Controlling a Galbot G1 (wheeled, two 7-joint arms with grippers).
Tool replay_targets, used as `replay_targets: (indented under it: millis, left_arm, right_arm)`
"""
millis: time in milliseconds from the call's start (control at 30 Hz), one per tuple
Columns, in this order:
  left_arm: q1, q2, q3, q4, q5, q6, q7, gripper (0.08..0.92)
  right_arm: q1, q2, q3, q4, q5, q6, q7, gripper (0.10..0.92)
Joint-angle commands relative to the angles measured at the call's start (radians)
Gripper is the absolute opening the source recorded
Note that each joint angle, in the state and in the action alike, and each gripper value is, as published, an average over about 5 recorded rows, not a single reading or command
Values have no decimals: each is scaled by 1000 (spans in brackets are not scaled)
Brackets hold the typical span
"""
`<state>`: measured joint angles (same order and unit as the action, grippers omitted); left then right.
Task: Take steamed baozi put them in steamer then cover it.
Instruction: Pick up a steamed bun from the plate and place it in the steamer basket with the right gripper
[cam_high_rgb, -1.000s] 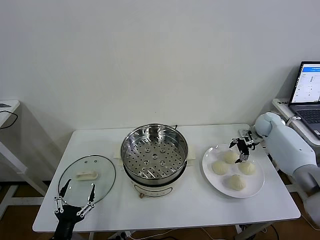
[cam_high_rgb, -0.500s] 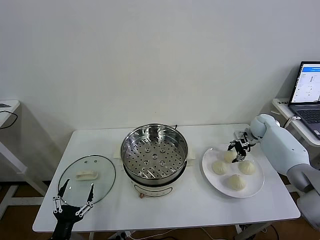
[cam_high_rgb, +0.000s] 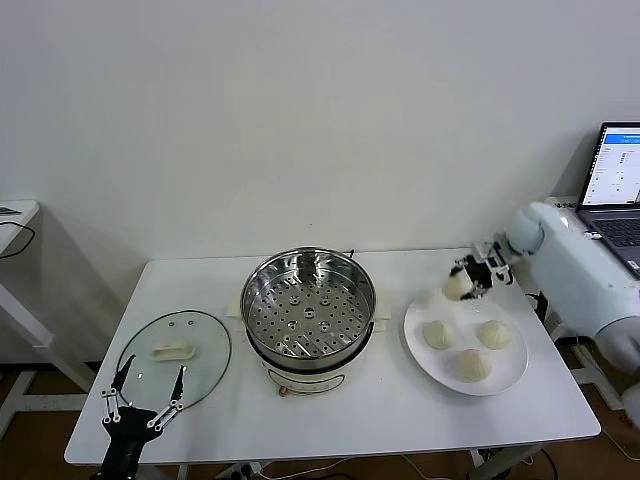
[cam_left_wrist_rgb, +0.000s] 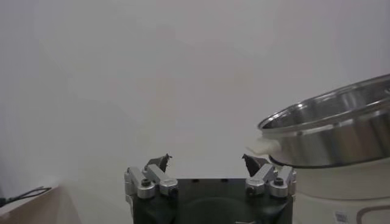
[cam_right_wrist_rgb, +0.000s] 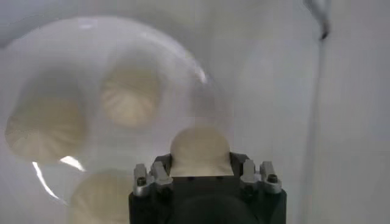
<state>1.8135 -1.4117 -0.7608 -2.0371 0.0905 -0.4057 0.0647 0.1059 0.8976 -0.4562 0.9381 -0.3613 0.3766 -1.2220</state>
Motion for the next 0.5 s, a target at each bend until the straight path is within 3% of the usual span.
replay_targets:
  millis: [33, 300, 500]
  left_arm:
    - [0, 0, 11, -1, 1, 1, 0, 823]
    - [9, -4, 28, -8, 4, -3, 0, 823]
    - [13, -5, 27, -8, 5, -5, -1, 823]
  right_arm:
    - [198, -29, -122, 254, 101, 161, -23, 665]
    - [366, 105, -338, 396, 167, 259, -35, 695]
    - [383, 214, -440, 394, 159, 260, -35, 692]
